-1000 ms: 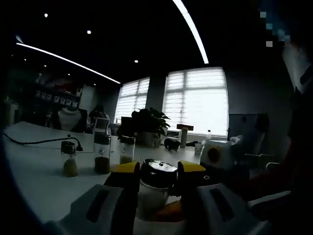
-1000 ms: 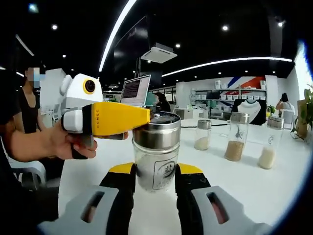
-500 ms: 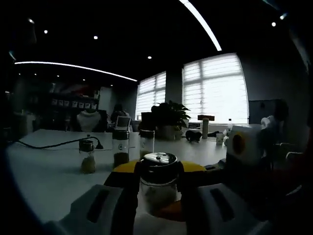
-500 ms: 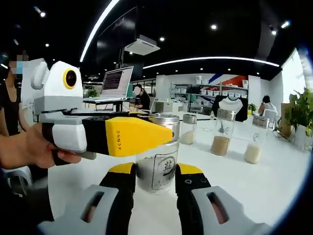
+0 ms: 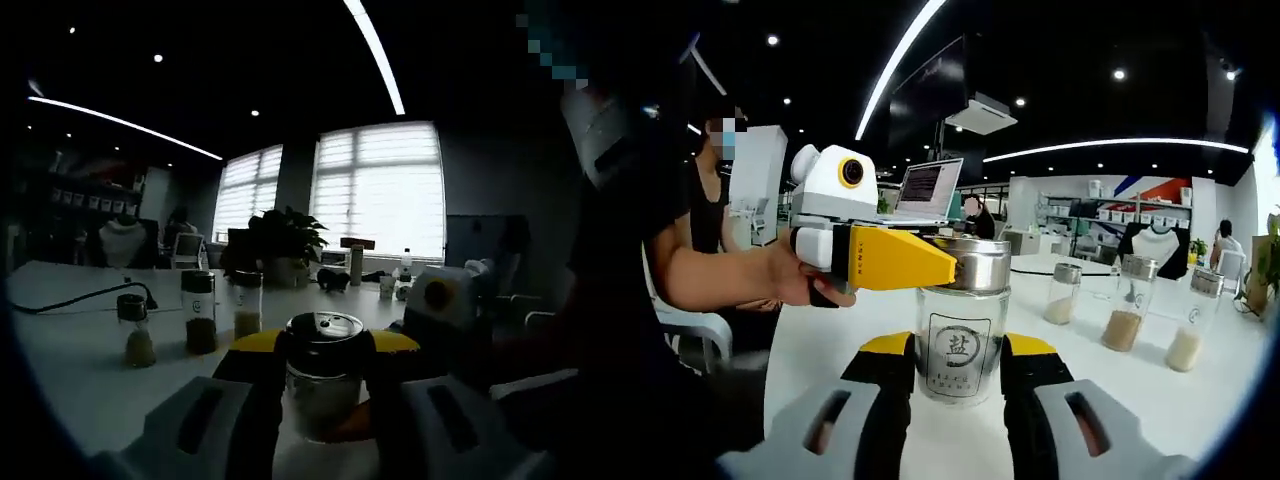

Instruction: Rotate the seasoning bottle until the label or dispensing opening points toward the visible target arrow and the bottle remains upright within the marked orientation range

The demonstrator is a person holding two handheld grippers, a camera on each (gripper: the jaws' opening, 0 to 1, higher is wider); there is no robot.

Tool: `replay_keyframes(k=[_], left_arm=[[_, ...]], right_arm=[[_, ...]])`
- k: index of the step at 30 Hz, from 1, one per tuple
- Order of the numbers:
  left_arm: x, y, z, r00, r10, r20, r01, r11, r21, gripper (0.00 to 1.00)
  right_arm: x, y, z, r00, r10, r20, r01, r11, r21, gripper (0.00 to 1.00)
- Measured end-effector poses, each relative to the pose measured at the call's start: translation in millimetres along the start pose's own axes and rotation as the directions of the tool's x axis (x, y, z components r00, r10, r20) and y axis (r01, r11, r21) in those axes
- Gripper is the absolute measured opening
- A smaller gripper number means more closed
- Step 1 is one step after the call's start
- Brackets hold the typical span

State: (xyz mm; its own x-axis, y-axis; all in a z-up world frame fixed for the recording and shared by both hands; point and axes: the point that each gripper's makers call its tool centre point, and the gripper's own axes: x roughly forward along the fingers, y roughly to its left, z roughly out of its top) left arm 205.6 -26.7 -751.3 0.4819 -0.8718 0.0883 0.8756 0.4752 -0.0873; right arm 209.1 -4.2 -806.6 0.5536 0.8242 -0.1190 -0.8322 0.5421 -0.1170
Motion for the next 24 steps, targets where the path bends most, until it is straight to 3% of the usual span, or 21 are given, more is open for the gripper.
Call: replay_keyframes(k=[4, 6, 9, 13, 15, 16, 18, 19, 20, 23, 24], left_arm=[[7, 0.7, -8.9, 0.995, 0.09, -0.032, -0.087, 0.993, 0.081, 0.33], [10, 3.6, -9.2, 0.99, 0.141, -0.025, -0.14, 0.989, 0.056, 0.33], [11, 11.9, -4.1, 0.971, 0.237, 0.033, -0.237, 0.971, -0.01, 0.34], [12, 13.5, -6.6, 0.967, 0.253, 0.018, -0.251, 0.966, -0.063, 0.34], [11, 11.7, -6.9, 0.974, 0.228, -0.005, -0.228, 0.972, -0.056, 0.33], [9, 11.7, -6.6, 0.979, 0.2, -0.022, -0.201, 0.979, -0.044, 0.33], [6, 8.2, -6.2, 0.992, 0.118, -0.038, -0.119, 0.992, -0.027, 0.32], [4, 5.4, -5.4, 0.996, 0.082, -0.045, -0.083, 0.997, -0.009, 0.32], [1, -3.0, -3.2, 0.998, 0.013, -0.055, -0.013, 1.0, -0.001, 0.32], [-2, -11.6, 5.8, 0.997, -0.055, -0.051, 0.057, 0.998, 0.041, 0.32], [-2, -11.0, 6.5, 0.997, -0.052, -0.052, 0.054, 0.998, 0.045, 0.33]], right_arm=[[1, -12, -10.4, 0.989, -0.132, -0.059, 0.13, 0.991, -0.035, 0.31], [0, -17, -10.9, 0.978, -0.199, -0.063, 0.201, 0.98, 0.013, 0.31], [-1, -19, -4.9, 0.965, -0.257, -0.043, 0.259, 0.964, 0.053, 0.31], [-5, -22, -6.4, 0.938, -0.341, -0.06, 0.342, 0.94, 0.001, 0.31], [-6, -17, -8.5, 0.942, -0.334, -0.044, 0.334, 0.942, 0.006, 0.32], [-5, -14, -6.0, 0.956, -0.293, -0.005, 0.293, 0.956, 0.025, 0.32], [-6, -12, -5.1, 0.967, -0.253, 0.007, 0.253, 0.967, 0.026, 0.32], [-5, -8, -3.5, 0.983, -0.184, 0.014, 0.184, 0.983, 0.01, 0.32], [-5, -6, -2.9, 0.987, -0.158, 0.006, 0.158, 0.987, 0.002, 0.32], [-6, 0, 7.5, 0.996, -0.084, 0.036, 0.084, 0.996, 0.001, 0.32], [-6, -1, 8.4, 0.995, -0.088, 0.036, 0.088, 0.996, -0.004, 0.32]])
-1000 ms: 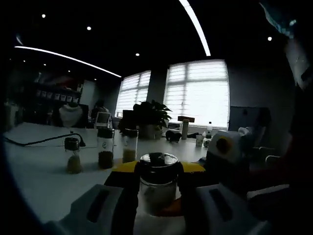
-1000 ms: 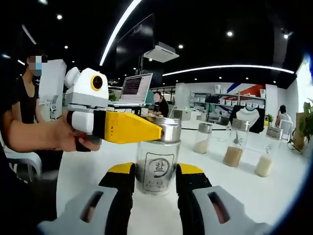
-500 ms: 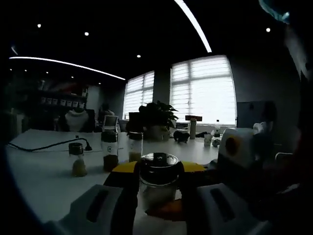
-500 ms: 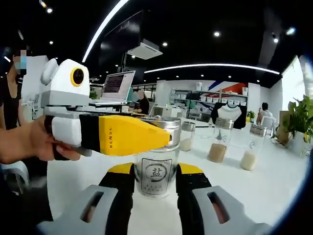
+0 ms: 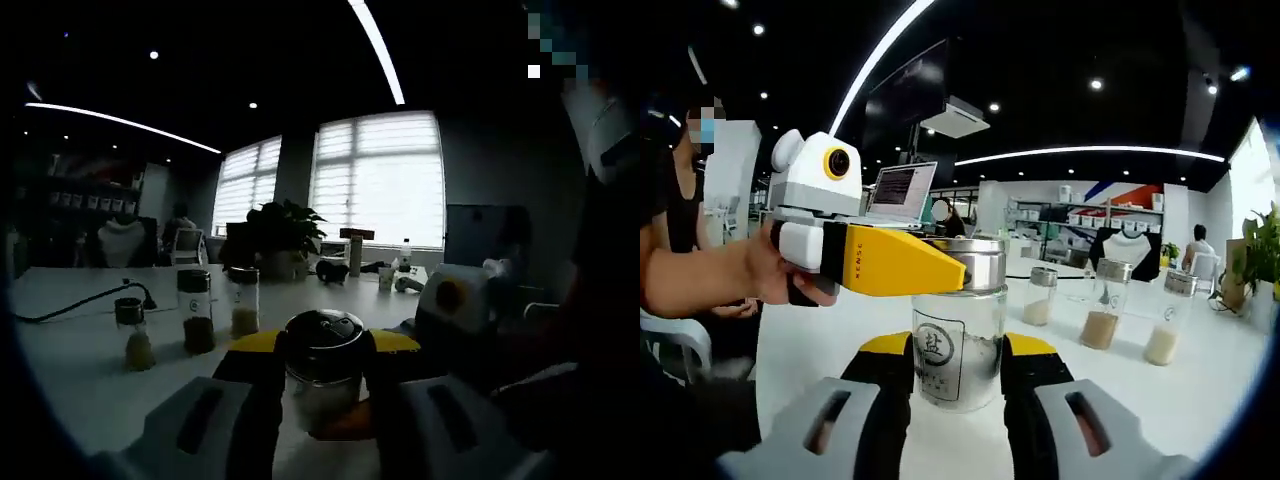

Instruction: Rotate the seasoning bottle until the label or dispensing opening points toward the visible target arrow and the bottle remains upright within the marked orientation range

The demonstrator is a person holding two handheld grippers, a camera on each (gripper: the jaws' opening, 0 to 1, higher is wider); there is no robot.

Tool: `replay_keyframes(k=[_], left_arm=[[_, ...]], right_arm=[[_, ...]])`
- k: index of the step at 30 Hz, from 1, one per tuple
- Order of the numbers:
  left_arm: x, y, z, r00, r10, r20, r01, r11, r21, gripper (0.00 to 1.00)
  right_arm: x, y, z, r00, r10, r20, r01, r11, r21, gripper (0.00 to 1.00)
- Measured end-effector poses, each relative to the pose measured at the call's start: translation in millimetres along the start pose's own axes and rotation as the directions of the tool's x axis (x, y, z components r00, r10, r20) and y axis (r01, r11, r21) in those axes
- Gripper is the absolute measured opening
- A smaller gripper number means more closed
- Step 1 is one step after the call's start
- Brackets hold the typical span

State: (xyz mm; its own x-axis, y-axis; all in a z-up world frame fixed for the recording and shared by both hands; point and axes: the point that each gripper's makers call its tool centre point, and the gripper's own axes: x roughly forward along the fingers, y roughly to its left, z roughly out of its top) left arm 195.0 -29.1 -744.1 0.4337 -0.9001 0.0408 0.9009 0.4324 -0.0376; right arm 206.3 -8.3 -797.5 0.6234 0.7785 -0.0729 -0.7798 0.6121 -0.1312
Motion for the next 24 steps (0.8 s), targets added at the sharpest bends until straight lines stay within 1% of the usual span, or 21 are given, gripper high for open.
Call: replay_keyframes(k=[2, 4, 5, 6, 7, 8, 9, 10, 11, 13, 14, 15, 16, 17, 18, 19, 21, 23, 24], left_arm=[[2, 2.6, -0.2, 1.0, 0.018, -0.009, -0.018, 1.0, -0.007, 0.33], [5, 5.2, -2.5, 0.998, 0.061, -0.003, -0.061, 0.998, -0.004, 0.33], [6, 7.4, -2.8, 0.996, 0.09, 0.005, -0.09, 0.996, -0.004, 0.33], [7, 11.8, -1.7, 0.989, 0.144, 0.029, -0.143, 0.99, -0.013, 0.33], [9, 14.3, -3.3, 0.98, 0.196, 0.039, -0.194, 0.98, -0.053, 0.33], [8, 16.7, -4.3, 0.971, 0.235, 0.044, -0.231, 0.969, -0.082, 0.34], [8, 18.5, -4.0, 0.962, 0.267, 0.059, -0.261, 0.961, -0.093, 0.34], [8, 20.5, -3.1, 0.949, 0.304, 0.084, -0.296, 0.951, -0.095, 0.34], [6, 22.0, -4.2, 0.945, 0.316, 0.089, -0.306, 0.946, -0.109, 0.35], [6, 21.8, -8.9, 0.943, 0.325, 0.066, -0.318, 0.942, -0.108, 0.35], [5, 22.3, -12.0, 0.944, 0.326, 0.04, -0.322, 0.943, -0.09, 0.34], [3, 22.0, -17.3, 0.95, 0.312, -0.009, -0.312, 0.949, -0.046, 0.34], [3, 23.1, -17.9, 0.952, 0.307, -0.022, -0.307, 0.951, -0.026, 0.33], [3, 22.5, -18.4, 0.956, 0.292, -0.028, -0.293, 0.954, -0.055, 0.33], [3, 22.6, -17.0, 0.962, 0.272, -0.024, -0.273, 0.962, -0.024, 0.33], [2, 21.7, -15.8, 0.967, 0.254, -0.034, -0.253, 0.967, 0.016, 0.33], [1, 21.9, -9.5, 0.971, 0.238, -0.027, -0.236, 0.97, 0.067, 0.33], [1, 20.1, -5.0, 0.98, 0.199, -0.027, -0.196, 0.976, 0.091, 0.33], [0, 21.4, -4.3, 0.98, 0.199, -0.027, -0.196, 0.977, 0.082, 0.33]], right_arm=[[3, -1, -0.4, 1.0, -0.016, -0.015, 0.016, 1.0, 0.0, 0.32], [5, -1, -4.5, 0.999, -0.034, -0.026, 0.036, 0.996, 0.076, 0.32], [6, -4, -4.6, 0.997, -0.07, -0.017, 0.071, 0.993, 0.094, 0.32], [6, -7, -5.3, 0.994, -0.11, -0.02, 0.111, 0.989, 0.098, 0.32], [6, -8, -6.6, 0.991, -0.133, -0.031, 0.136, 0.985, 0.106, 0.32], [6, -8, -7.6, 0.988, -0.146, -0.043, 0.15, 0.982, 0.115, 0.32], [7, -6, -7.1, 0.988, -0.147, -0.042, 0.151, 0.982, 0.115, 0.32], [8, -4, -6.1, 0.987, -0.157, -0.038, 0.16, 0.98, 0.118, 0.32], [8, -4, -6.7, 0.986, -0.163, -0.038, 0.166, 0.979, 0.118, 0.32], [9, -4, -11.0, 0.986, -0.159, -0.051, 0.164, 0.979, 0.116, 0.32], [10, -4, -14.2, 0.988, -0.144, -0.059, 0.15, 0.982, 0.118, 0.32], [11, 0, -19.1, 0.992, -0.106, -0.072, 0.113, 0.988, 0.107, 0.32], [11, 1, -21.2, 0.993, -0.087, -0.081, 0.094, 0.991, 0.093, 0.32], [11, 0, -19.5, 0.994, -0.081, -0.068, 0.087, 0.993, 0.084, 0.32], [10, 2, -14.8, 0.998, -0.053, -0.046, 0.056, 0.996, 0.063, 0.32], [10, 3, -10.2, 0.999, -0.029, -0.032, 0.03, 0.998, 0.062, 0.32], [9, 3, -2.8, 1.0, 0.003, -0.013, -0.002, 0.998, 0.057, 0.31], [9, 2, 1.9, 1.0, 0.023, 0.0, -0.023, 0.998, 0.066, 0.31], [10, 2, 3.3, 0.999, 0.033, 0.005, -0.033, 0.997, 0.068, 0.31]])
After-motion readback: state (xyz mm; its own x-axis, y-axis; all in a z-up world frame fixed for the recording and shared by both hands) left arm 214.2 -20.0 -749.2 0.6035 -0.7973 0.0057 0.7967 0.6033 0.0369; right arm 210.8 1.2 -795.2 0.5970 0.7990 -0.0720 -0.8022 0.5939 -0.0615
